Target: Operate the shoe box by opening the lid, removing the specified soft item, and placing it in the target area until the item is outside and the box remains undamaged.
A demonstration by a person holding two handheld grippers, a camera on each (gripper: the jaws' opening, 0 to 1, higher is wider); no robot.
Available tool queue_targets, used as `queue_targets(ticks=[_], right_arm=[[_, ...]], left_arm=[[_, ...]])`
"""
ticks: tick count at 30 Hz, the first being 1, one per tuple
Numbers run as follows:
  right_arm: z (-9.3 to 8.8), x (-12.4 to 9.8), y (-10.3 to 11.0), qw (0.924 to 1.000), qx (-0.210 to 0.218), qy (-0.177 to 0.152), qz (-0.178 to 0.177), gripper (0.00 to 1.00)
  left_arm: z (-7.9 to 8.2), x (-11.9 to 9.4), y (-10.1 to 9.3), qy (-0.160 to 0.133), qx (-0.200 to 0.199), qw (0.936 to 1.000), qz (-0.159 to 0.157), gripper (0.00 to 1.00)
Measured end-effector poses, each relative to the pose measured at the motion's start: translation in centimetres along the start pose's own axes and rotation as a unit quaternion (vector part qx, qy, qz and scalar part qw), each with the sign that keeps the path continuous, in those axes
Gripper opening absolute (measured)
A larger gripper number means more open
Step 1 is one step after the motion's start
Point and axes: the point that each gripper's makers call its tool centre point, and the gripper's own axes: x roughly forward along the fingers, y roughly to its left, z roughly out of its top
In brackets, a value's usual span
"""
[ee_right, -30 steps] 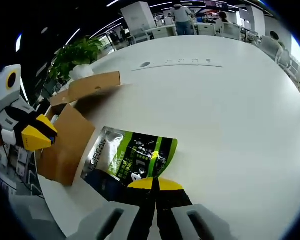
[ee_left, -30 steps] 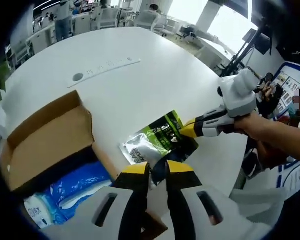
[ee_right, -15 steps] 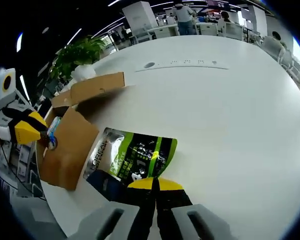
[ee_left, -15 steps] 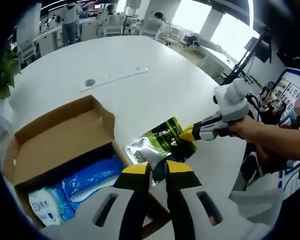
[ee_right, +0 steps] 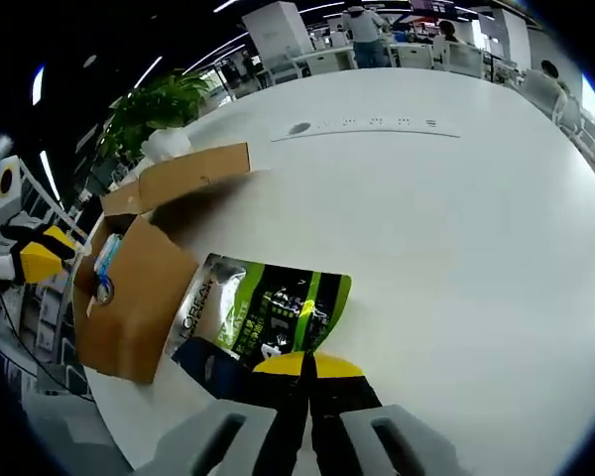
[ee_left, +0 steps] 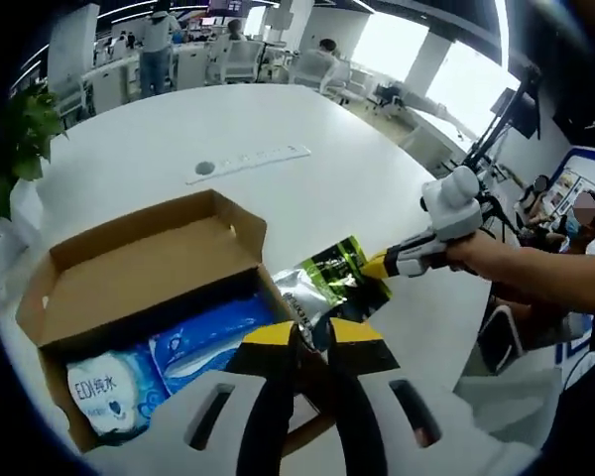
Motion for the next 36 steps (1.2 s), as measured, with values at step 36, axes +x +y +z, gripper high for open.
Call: queue_targets(ticks=[36], right_arm=[[0.8, -0.9, 0.1, 0.9956, -0.09, -0.015, -0.024, 0.16]], left_arm=[[-4.7, -7.9, 6.6, -0.05, -0.045, 0.9965, 0.05, 0.21]])
